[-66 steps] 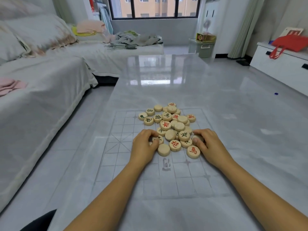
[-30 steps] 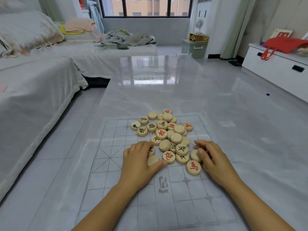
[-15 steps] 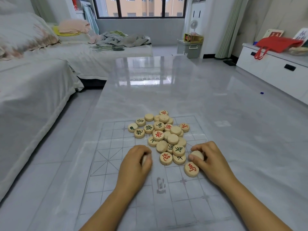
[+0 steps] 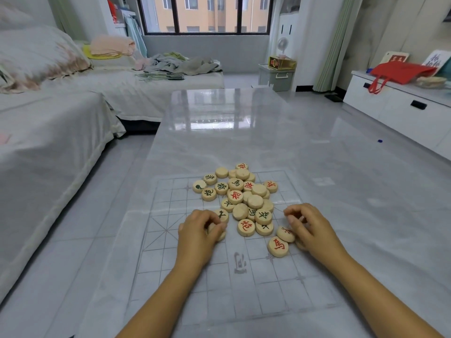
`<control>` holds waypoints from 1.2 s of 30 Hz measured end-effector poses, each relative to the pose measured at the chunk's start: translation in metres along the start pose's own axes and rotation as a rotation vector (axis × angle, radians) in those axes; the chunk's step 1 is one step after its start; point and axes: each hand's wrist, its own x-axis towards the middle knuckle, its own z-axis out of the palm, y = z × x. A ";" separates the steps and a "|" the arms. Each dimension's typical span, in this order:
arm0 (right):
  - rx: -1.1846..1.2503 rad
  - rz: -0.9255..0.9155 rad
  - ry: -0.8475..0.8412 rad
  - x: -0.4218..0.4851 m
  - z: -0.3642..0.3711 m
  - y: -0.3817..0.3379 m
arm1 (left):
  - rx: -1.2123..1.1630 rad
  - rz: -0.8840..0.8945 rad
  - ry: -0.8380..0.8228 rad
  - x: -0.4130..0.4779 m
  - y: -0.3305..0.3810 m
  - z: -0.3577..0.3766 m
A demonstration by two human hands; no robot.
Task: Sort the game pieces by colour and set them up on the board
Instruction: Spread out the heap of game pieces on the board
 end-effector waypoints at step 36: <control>-0.182 0.167 0.029 0.015 0.031 -0.019 | 0.427 0.294 -0.172 0.018 -0.005 -0.003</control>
